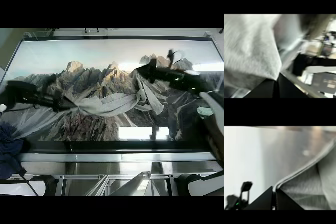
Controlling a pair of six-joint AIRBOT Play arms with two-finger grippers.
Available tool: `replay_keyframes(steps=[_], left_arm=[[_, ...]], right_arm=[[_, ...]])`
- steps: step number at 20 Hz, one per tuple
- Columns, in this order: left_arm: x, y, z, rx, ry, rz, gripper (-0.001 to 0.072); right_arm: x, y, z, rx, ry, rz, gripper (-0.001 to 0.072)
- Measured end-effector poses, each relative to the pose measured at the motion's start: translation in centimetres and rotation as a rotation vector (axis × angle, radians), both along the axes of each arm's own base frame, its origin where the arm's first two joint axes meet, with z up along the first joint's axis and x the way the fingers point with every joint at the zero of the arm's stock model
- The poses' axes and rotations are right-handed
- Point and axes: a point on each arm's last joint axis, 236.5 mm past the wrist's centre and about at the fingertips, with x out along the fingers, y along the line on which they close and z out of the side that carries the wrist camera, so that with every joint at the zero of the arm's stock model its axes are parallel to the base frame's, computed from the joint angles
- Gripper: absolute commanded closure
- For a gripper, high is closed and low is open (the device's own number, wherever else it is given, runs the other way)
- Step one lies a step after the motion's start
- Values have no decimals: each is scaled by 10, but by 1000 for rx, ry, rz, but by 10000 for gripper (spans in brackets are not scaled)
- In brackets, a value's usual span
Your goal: Fold the shirts.
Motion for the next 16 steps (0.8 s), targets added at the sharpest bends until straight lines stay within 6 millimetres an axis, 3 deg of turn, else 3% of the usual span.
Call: replay_keyframes(steps=[2,4,7,9,11,13,15,16], left_arm=[[16,7,85,-107,-227,23,690],[10,20,176,-117,-503,30,689],[-33,28,302,-9,-935,46,687],[-69,26,373,105,-1198,101,687],[-99,24,425,230,-1398,182,687],[-115,26,456,337,-1512,267,687],[-110,40,469,398,-1538,356,687],[-101,51,469,401,-1521,391,687]], right_arm=[[-24,-21,97,26,-236,7,697],[-67,-44,193,-32,-505,-27,697],[-153,-67,306,-247,-871,-173,697],[-208,-79,360,-412,-1056,-337,697],[-259,-92,400,-538,-1202,-508,698],[-290,-105,425,-624,-1288,-648,698],[-293,-116,428,-672,-1285,-710,698],[-280,-123,421,-680,-1245,-716,698]])
